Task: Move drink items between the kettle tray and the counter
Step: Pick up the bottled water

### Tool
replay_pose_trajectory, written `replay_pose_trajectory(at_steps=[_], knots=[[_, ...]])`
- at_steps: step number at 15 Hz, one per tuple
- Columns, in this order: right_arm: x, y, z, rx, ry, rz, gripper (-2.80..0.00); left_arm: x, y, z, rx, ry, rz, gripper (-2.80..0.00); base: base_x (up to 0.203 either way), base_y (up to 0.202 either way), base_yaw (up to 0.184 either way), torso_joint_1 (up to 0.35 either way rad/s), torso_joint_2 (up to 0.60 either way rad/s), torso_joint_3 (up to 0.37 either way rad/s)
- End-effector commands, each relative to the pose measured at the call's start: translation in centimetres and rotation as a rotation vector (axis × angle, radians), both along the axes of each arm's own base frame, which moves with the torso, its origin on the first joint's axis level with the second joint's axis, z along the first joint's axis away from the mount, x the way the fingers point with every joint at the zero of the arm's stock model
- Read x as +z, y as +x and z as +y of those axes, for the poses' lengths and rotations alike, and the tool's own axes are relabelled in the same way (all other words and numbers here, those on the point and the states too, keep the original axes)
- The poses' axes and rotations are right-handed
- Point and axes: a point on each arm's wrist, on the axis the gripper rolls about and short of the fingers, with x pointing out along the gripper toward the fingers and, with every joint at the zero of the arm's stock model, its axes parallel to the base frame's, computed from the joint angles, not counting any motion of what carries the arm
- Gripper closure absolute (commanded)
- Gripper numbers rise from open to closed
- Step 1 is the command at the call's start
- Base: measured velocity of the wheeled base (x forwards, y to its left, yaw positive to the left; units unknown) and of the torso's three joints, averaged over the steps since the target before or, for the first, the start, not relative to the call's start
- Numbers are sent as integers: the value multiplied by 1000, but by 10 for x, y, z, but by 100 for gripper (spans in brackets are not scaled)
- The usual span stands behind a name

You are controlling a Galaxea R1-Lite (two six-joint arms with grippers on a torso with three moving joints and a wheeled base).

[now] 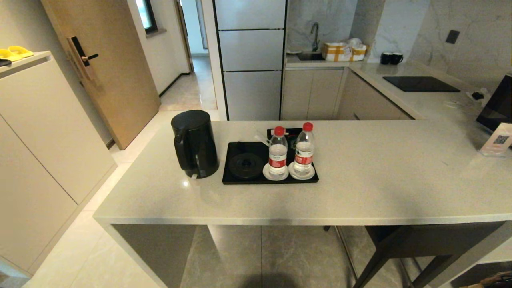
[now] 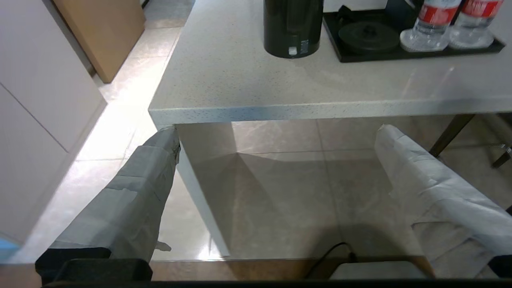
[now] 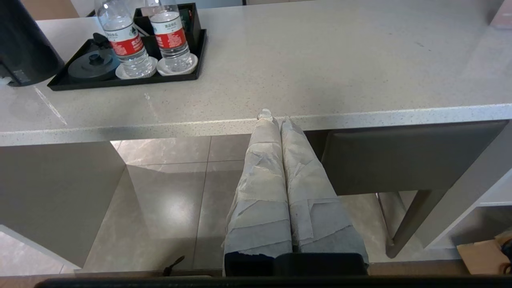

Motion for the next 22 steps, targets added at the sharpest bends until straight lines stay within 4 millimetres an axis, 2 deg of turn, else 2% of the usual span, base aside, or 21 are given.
replay_pose_trajectory(at_steps=[1,22], knots=[[0,0,0,-1,1,3,0,0,0,0,1,2,0,-280,0,0,0,0,0,0],[0,0,0,-3,2,3,0,0,0,0,6,-27,0,-280,0,0,0,0,0,0]])
